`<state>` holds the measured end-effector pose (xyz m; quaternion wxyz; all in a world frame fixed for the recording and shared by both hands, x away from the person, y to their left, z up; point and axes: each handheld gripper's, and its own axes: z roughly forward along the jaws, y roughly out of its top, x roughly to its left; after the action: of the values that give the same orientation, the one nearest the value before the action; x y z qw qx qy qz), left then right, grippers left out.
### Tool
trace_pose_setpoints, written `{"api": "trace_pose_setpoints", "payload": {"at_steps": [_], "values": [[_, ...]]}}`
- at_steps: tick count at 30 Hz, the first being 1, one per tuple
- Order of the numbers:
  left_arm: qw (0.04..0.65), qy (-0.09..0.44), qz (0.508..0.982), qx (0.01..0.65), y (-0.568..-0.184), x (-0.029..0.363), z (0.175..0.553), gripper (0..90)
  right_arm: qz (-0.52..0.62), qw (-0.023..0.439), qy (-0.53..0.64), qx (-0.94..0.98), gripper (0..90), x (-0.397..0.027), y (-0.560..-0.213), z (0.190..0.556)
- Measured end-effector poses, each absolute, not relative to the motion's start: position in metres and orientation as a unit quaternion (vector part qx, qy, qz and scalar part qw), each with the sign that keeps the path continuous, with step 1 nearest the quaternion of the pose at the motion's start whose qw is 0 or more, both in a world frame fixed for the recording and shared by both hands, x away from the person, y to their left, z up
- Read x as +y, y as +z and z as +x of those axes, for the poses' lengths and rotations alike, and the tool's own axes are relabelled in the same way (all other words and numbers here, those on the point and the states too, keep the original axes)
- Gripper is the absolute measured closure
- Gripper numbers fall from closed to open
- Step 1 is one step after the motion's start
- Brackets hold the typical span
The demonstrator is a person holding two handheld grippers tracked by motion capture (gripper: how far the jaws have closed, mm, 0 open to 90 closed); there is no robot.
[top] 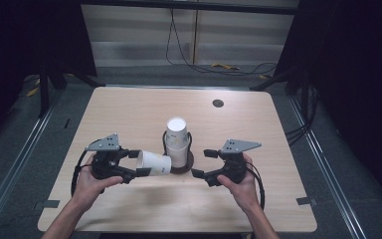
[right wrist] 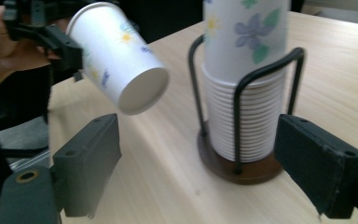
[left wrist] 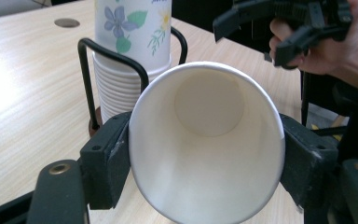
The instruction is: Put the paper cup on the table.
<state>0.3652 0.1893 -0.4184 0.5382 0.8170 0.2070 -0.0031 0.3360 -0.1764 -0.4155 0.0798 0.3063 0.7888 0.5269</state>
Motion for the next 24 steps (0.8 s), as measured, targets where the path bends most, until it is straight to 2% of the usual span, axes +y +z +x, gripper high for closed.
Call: {"api": "trace_pose_setpoints", "payload": {"at_steps": [17, 24], "values": [[0.487, 0.023, 0.836, 0.254, -0.417, 0.208, 0.379, 26.4, 0.355, 0.122, 0.514, 0.771, 14.4, -0.2, -0.424, 0.318], [0.467, 0.037, 0.845, 0.259, -0.412, 0.211, 0.384, 26.2, 0.373, 0.123, 0.504, 0.769, 14.3, -0.208, -0.43, 0.316]]}}
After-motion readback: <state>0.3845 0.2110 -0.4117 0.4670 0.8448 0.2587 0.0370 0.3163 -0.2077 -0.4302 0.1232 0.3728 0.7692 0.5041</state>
